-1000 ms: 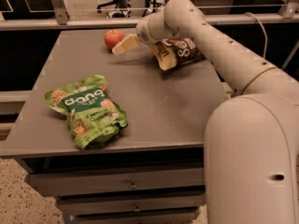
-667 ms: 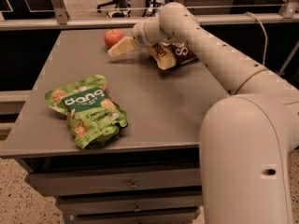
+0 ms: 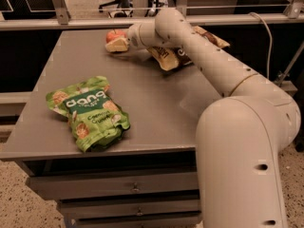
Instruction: Move apple near green rice chip bag
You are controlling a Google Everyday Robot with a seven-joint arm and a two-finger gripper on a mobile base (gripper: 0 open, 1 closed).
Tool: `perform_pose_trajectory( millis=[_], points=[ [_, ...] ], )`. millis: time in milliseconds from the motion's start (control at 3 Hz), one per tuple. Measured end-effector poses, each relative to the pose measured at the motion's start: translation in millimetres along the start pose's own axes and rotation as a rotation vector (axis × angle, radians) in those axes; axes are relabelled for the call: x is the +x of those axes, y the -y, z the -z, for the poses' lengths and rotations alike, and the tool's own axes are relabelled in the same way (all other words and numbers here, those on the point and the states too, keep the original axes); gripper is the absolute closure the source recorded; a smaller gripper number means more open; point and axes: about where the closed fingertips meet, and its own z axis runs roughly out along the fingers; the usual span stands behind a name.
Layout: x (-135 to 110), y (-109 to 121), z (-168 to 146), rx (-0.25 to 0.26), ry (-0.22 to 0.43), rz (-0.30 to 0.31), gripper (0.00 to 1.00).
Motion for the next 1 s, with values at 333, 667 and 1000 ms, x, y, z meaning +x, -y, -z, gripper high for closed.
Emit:
perform_pose_trajectory(
  millis=[333,667,1000],
  points=[
    [-6,-5,2,-0.004,0.025,-0.025,0.7],
    [-20,-8,18,-0.002,0.042,-0.031,0.93],
    [-30,-26,46,-0.032,0.067,-0.031,1.0]
  ],
)
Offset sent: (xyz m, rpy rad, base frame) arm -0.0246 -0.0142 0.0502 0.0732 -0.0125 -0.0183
